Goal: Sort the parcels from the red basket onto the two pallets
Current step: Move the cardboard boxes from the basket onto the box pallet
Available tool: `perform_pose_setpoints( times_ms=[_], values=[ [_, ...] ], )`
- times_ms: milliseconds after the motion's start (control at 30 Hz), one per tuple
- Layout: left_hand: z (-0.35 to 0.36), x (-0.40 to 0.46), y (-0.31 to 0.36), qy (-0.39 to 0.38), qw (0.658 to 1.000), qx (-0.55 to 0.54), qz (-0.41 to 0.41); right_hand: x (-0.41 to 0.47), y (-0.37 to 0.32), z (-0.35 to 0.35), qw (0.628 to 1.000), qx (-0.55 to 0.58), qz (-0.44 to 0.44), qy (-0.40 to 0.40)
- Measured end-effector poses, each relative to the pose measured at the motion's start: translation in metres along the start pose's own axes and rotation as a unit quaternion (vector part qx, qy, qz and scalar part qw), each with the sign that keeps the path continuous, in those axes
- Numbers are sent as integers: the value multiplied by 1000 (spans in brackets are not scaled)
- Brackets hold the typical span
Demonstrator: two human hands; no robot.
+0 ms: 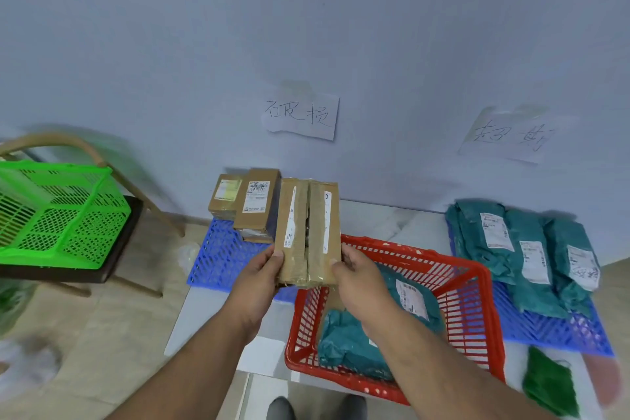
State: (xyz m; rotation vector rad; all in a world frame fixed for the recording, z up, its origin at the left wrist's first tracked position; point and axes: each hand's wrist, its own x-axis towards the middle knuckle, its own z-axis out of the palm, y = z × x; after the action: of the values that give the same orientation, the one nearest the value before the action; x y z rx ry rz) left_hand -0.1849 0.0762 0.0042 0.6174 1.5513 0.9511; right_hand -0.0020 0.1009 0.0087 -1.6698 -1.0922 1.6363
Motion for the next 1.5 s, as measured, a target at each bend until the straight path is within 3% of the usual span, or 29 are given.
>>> perform_pose_setpoints(
  times_ms=[400, 733, 1100, 1500],
  values=[
    [4, 64, 19, 28, 998, 47, -15, 53, -26, 13, 998, -48, 34, 26],
    [-23, 186, 24, 19, 991, 129, -37, 177, -33, 63, 983, -168, 63, 45],
    [-24, 321, -3, -32, 948, 308, -74, 318, 16, 91, 954, -252, 148, 73],
    [2, 368, -34, -63, 941, 290, -162, 374, 50, 101, 942, -259, 200, 78]
  ],
)
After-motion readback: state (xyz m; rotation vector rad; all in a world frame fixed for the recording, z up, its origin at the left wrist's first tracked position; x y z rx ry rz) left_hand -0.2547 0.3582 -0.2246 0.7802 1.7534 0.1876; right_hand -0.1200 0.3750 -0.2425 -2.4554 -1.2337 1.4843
